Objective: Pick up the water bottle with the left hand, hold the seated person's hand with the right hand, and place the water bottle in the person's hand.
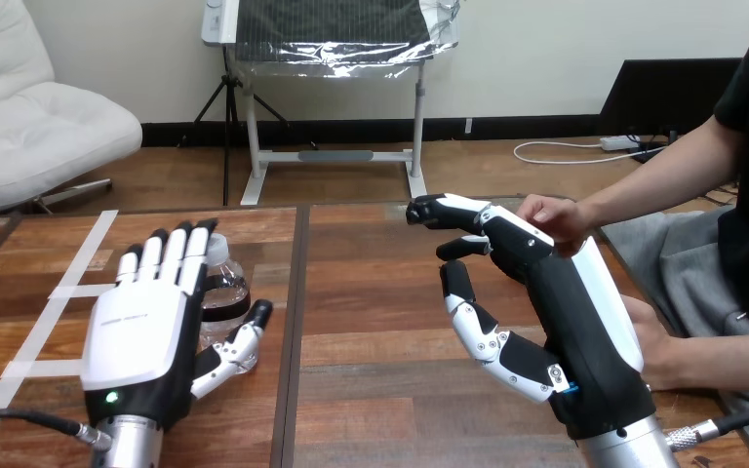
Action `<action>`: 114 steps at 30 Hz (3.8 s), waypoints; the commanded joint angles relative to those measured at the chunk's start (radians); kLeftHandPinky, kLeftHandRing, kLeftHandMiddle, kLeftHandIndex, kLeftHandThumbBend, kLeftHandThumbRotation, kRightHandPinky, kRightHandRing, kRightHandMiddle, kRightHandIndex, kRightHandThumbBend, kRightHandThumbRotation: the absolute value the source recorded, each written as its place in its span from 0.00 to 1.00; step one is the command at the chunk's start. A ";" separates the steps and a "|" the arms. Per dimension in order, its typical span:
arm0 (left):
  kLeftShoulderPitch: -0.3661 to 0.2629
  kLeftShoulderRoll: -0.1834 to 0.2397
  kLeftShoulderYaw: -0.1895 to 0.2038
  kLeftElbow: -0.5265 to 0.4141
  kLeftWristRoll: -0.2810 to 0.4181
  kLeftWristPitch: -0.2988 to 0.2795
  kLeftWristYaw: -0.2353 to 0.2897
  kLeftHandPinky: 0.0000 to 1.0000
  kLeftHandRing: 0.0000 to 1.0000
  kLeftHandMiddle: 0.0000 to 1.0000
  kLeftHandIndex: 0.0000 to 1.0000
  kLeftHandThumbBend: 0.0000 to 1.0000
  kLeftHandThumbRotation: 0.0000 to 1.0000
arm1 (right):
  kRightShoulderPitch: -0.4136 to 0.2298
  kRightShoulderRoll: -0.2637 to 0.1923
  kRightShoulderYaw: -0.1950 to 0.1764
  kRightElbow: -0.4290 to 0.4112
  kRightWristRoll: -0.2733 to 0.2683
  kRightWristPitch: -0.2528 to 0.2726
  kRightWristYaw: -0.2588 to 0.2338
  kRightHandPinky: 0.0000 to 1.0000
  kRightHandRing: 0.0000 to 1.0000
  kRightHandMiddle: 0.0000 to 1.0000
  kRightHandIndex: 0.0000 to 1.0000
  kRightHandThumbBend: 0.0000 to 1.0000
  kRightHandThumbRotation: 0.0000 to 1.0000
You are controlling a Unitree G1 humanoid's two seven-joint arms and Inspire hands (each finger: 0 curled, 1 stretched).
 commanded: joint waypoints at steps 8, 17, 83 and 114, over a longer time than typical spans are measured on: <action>-0.117 -0.011 0.016 0.043 0.017 -0.001 0.064 1.00 1.00 1.00 1.00 0.50 1.00 | -0.066 0.003 -0.014 0.000 0.010 -0.003 -0.002 0.66 0.79 0.81 0.73 0.07 0.00; -0.127 -0.014 0.020 0.033 0.013 0.011 0.057 1.00 1.00 1.00 1.00 0.51 1.00 | -0.066 0.003 -0.013 0.004 0.006 -0.005 -0.003 0.66 0.80 0.81 0.73 0.07 0.00; -0.208 -0.240 0.341 0.151 -0.816 -0.230 -0.485 1.00 1.00 1.00 1.00 0.98 0.57 | -0.054 -0.006 -0.018 -0.004 -0.008 0.001 -0.003 0.69 0.81 0.82 0.74 0.11 0.00; -0.245 -0.210 0.318 0.222 -0.694 -0.146 -0.491 1.00 1.00 1.00 1.00 1.00 0.56 | -0.041 -0.014 -0.017 -0.026 -0.017 0.022 0.004 0.72 0.82 0.82 0.75 0.12 0.00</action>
